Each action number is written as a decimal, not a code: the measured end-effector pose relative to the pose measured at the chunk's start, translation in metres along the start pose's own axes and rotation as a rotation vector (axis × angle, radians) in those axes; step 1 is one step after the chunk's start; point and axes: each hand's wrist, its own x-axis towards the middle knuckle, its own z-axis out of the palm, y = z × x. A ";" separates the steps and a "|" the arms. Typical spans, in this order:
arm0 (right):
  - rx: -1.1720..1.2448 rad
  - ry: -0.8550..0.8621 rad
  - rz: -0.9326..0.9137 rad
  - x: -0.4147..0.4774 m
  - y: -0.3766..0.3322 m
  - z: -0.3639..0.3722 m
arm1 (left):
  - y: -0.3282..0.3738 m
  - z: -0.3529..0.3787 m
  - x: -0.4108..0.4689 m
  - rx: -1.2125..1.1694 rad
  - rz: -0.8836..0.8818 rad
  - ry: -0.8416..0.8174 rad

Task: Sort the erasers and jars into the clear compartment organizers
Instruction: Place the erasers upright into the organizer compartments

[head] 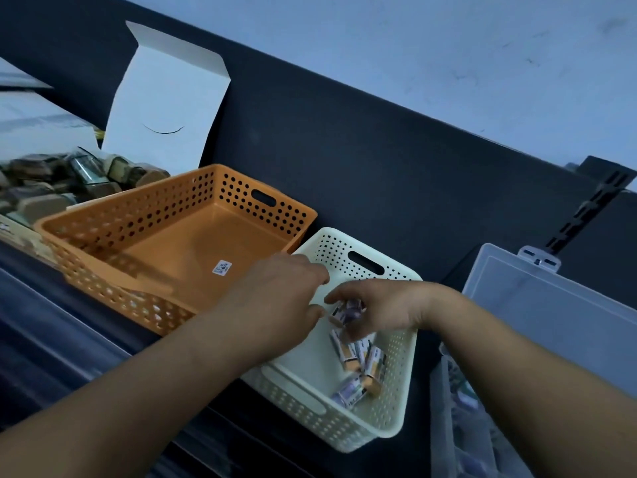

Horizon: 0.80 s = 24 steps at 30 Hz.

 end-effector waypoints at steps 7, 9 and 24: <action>-0.160 0.078 0.019 0.011 -0.005 0.022 | -0.021 -0.002 0.001 0.018 -0.085 -0.139; -0.133 0.142 -0.012 0.013 -0.006 0.024 | -0.021 -0.001 0.001 -0.019 -0.087 -0.136; 0.105 0.319 -0.102 0.015 -0.011 0.026 | -0.021 0.001 0.002 -0.035 -0.119 -0.118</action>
